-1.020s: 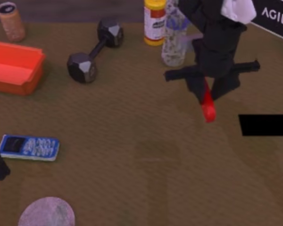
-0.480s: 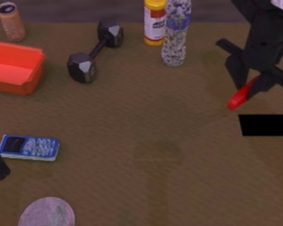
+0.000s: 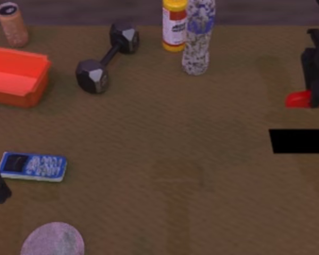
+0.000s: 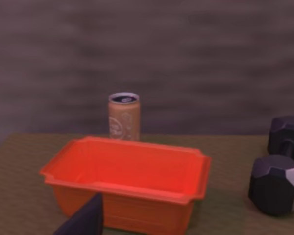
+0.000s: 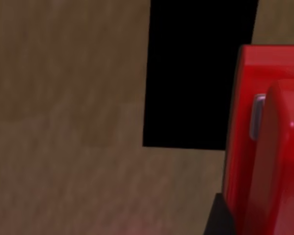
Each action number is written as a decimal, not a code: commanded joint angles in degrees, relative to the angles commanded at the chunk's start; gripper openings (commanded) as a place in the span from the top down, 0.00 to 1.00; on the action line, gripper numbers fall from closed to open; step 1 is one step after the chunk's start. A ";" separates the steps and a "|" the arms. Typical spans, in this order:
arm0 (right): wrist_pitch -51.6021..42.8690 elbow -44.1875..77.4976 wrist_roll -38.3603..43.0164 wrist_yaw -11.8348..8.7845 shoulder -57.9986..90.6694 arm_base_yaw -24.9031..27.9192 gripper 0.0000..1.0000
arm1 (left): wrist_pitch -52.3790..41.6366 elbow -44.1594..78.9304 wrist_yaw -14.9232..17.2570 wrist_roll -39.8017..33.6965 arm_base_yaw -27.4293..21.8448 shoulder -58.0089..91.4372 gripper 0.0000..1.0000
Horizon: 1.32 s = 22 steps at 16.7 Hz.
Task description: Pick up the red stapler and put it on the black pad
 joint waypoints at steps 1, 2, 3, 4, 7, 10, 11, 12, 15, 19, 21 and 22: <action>0.20 -0.30 1.14 -0.01 -0.41 -0.38 1.00 | 0.00 0.00 0.00 0.00 0.00 0.00 0.00; 0.29 -0.44 1.65 -0.02 -0.61 -0.55 1.00 | 0.00 0.00 0.00 0.00 0.00 0.00 0.00; 0.29 -0.44 1.65 -0.02 -0.61 -0.55 1.00 | 0.00 0.00 0.00 0.00 0.00 0.00 0.00; 0.29 -0.44 1.65 -0.02 -0.61 -0.55 1.00 | 0.00 0.00 0.00 0.00 0.00 0.00 0.00; 0.45 -0.43 1.62 -0.03 -0.35 -0.25 1.00 | 0.00 0.00 0.00 0.00 0.00 0.00 0.00; 4.47 -3.48 1.50 -0.05 0.54 -0.24 1.00 | 0.00 0.00 0.00 0.00 0.00 0.00 0.00; 6.76 -5.11 1.52 -0.04 1.11 -0.28 1.00 | 0.00 0.00 0.00 0.00 0.00 0.00 0.00; 9.36 -6.91 1.56 -0.02 1.77 -0.33 1.00 | 0.00 0.00 0.00 0.00 0.00 0.00 0.00; 16.97 -12.28 1.66 0.03 3.76 -0.44 1.00 | 0.00 0.00 0.00 0.00 0.00 0.00 0.00; 20.54 -15.19 1.78 0.02 4.89 -0.49 1.00 | 0.00 0.00 0.00 0.00 0.00 0.00 0.00; 20.54 -15.19 1.78 0.02 4.89 -0.49 1.00 | 0.00 0.00 0.00 0.00 0.00 0.00 0.00; 20.54 -15.19 1.78 0.02 4.89 -0.49 1.00 | 0.00 0.00 0.00 0.00 0.00 0.00 0.00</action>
